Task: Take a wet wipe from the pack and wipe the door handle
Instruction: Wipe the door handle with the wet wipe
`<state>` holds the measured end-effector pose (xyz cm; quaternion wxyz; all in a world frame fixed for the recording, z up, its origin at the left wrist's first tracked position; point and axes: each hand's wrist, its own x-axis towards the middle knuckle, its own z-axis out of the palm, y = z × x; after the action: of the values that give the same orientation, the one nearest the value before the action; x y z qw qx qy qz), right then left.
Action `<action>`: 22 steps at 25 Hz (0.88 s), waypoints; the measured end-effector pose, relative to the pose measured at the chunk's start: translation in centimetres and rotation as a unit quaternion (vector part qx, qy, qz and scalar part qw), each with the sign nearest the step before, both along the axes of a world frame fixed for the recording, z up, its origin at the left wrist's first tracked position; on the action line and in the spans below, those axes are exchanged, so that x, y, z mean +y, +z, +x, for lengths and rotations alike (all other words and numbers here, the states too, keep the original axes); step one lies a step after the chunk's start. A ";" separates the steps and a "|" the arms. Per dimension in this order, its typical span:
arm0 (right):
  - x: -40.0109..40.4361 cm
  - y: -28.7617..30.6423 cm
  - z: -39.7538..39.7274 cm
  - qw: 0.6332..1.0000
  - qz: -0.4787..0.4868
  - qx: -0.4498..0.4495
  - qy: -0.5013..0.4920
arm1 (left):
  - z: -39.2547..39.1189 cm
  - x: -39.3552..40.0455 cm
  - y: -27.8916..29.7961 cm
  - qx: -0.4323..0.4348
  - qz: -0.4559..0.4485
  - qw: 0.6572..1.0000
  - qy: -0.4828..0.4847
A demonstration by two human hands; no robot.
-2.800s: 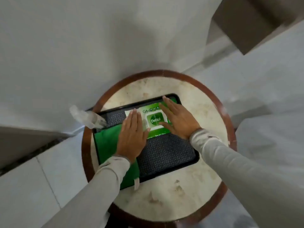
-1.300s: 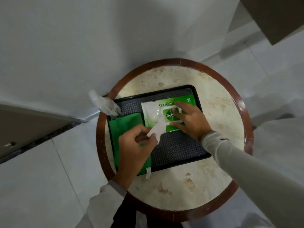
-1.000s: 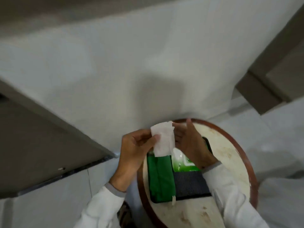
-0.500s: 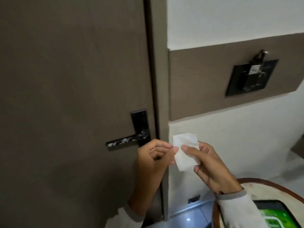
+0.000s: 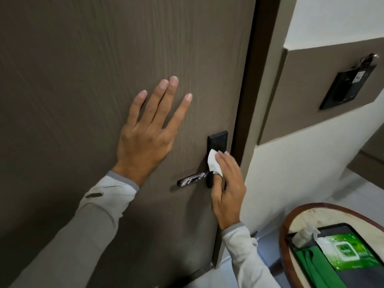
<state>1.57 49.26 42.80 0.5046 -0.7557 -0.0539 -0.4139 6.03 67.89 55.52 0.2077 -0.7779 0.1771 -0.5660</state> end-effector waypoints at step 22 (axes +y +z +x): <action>6.2 -7.8 3.9 0.950 -0.249 -0.153 -0.111 | 0.5 0.6 -2.0 -0.002 0.062 0.998 0.033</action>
<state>5.43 55.47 34.95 0.2373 -0.7863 -0.1473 -0.5511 6.57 68.53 53.57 0.2741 -0.7676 0.1856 -0.5488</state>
